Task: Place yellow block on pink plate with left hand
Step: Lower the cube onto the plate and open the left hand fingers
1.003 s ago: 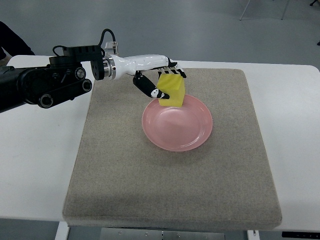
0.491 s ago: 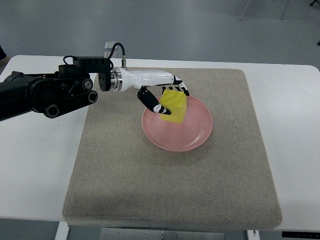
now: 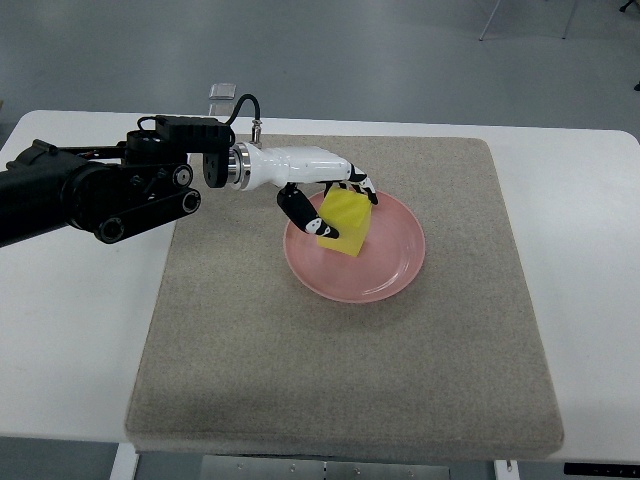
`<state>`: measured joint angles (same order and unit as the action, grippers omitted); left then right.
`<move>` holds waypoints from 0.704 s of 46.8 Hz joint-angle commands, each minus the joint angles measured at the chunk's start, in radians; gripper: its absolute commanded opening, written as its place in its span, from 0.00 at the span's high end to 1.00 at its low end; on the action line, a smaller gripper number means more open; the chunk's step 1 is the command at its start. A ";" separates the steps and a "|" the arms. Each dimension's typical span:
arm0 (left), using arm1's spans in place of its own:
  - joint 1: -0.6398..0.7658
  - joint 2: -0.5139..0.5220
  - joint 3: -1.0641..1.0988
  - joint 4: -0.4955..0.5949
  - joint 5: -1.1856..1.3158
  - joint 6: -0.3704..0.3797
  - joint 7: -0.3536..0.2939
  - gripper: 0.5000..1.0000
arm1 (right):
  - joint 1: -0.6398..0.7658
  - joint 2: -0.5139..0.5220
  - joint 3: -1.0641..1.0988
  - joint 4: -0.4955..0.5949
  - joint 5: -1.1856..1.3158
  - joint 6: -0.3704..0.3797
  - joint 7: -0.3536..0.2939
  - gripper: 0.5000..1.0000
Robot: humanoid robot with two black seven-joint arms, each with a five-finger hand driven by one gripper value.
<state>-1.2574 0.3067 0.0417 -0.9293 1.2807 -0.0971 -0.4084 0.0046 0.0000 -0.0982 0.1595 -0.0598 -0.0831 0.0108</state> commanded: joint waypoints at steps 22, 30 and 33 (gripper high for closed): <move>0.016 -0.015 0.000 0.003 -0.001 0.010 0.003 1.00 | 0.000 0.000 0.000 0.000 0.000 0.000 0.000 0.15; 0.018 -0.015 -0.005 0.000 -0.003 0.013 0.002 0.49 | 0.000 0.000 0.000 0.000 0.000 0.000 0.000 0.15; 0.019 -0.015 -0.005 0.000 -0.003 0.013 0.002 0.38 | 0.000 0.000 0.000 0.000 0.000 0.000 0.000 0.15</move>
<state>-1.2394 0.2914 0.0375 -0.9294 1.2784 -0.0846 -0.4062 0.0046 0.0000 -0.0982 0.1595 -0.0598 -0.0830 0.0107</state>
